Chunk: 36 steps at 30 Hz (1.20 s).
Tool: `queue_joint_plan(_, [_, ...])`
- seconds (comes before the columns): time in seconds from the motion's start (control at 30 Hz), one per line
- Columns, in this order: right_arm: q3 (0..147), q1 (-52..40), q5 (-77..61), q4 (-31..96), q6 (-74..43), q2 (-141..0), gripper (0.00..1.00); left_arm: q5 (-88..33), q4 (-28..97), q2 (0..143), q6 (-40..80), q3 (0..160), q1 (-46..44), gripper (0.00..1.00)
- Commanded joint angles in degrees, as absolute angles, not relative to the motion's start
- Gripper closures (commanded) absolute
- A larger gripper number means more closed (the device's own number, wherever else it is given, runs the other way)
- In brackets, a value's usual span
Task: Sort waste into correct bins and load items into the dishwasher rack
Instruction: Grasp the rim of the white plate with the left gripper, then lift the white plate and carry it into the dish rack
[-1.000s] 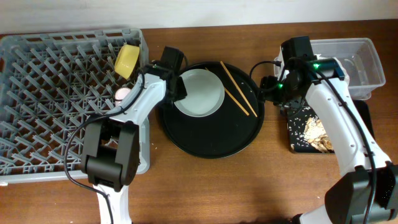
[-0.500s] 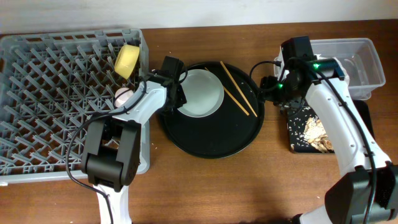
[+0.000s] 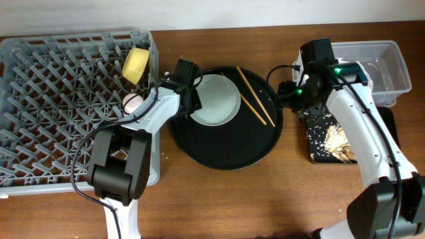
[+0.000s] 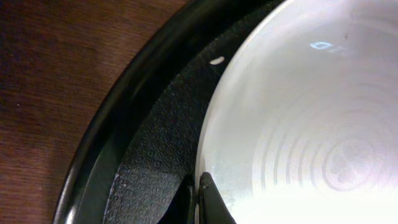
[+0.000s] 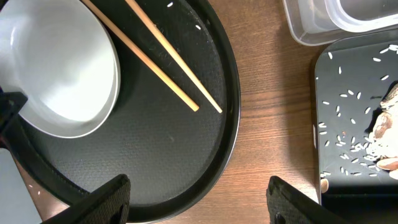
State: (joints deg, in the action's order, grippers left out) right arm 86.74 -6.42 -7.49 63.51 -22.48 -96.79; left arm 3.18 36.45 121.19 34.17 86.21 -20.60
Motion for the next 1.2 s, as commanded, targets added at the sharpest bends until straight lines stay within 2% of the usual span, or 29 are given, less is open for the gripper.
queue_joint_plan(0.0, [86.4, -6.3, -6.8, 63.4, -22.5, -97.2, 0.28, 2.8, 41.7, 120.4, 24.2, 91.7, -21.5, 0.99])
queue_joint_plan(0.13, [86.4, -6.3, -6.8, 63.4, -22.5, -97.2, 0.28, 9.0, 49.3, 117.0, 17.9, 100.6, -21.2, 0.99])
queue_joint_plan(0.4, [86.4, -6.3, -6.8, 63.5, -22.5, -97.2, 0.28, 40.6, 54.3, 106.9, 7.7, 107.7, -21.2, 0.99])
queue_joint_plan(0.57, [86.4, -6.3, -6.8, 63.4, -22.5, -97.2, 0.28, 56.3, 54.3, 104.8, -8.1, 107.7, -20.2, 0.99])
queue_joint_plan(0.9, [86.4, -6.3, -6.8, 63.2, -22.5, -97.2, 0.28, 57.2, 51.2, 105.2, -15.2, 107.6, -8.6, 1.00])
queue_joint_plan(1.03, [86.4, -6.3, -6.8, 63.0, -22.5, -97.2, 0.28, 68.5, 51.0, 105.2, -15.8, 107.6, -8.4, 1.00])
queue_joint_plan(1.17, [86.4, -6.3, -6.8, 62.6, -22.5, -97.2, 0.28, 70.9, 51.0, 105.2, -15.7, 107.6, -8.3, 1.00])
